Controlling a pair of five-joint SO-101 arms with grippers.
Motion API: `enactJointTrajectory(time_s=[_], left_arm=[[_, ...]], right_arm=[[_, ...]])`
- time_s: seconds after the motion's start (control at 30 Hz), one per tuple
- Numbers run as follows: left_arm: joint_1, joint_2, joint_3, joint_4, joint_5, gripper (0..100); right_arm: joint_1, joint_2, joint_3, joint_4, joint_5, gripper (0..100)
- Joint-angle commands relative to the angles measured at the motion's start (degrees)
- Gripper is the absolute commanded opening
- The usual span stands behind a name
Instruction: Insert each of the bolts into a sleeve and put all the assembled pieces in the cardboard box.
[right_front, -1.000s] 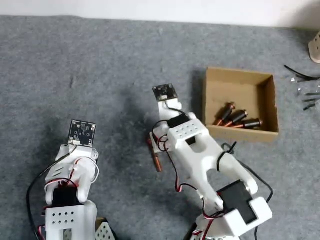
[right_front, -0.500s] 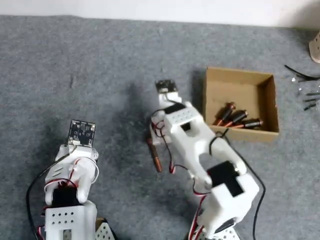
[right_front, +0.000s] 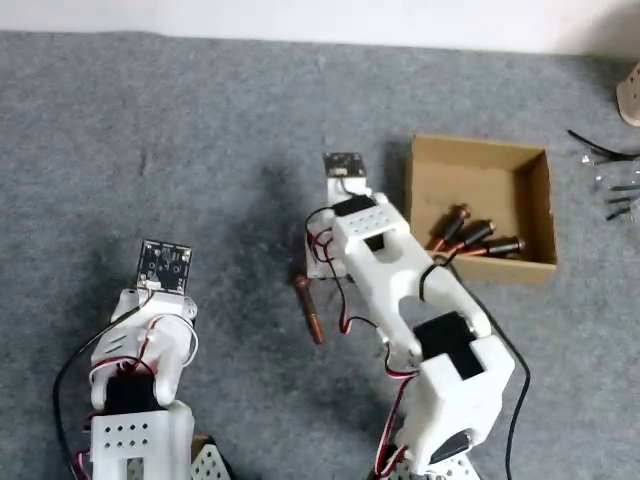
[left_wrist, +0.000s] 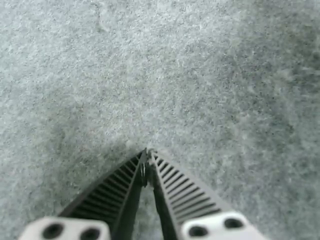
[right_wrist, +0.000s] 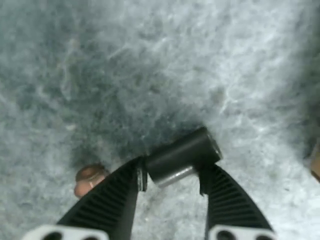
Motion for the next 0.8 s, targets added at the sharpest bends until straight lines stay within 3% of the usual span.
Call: enactJointTrajectory(time_s=[0.0,0.13,0.3,0.77], left_arm=[[-0.8,-0.4,-2.9,-0.2,-0.3,3],[-0.8,-0.4,-2.9,-0.2,-0.3,3],[-0.8,-0.4,-2.9,-0.2,-0.3,3],[-0.8,-0.4,-2.9,-0.2,-0.3,3]], right_arm=[[3.2,0.3,-1.6,0.9,-0.4,16.7],[3.3,0.4,-1.7,3.4,-0.5,16.7],[7.3,0.4,-1.7,3.6,-6.2,16.7],[8.6,0.4,-1.8,6.8,-6.1,16.7]])
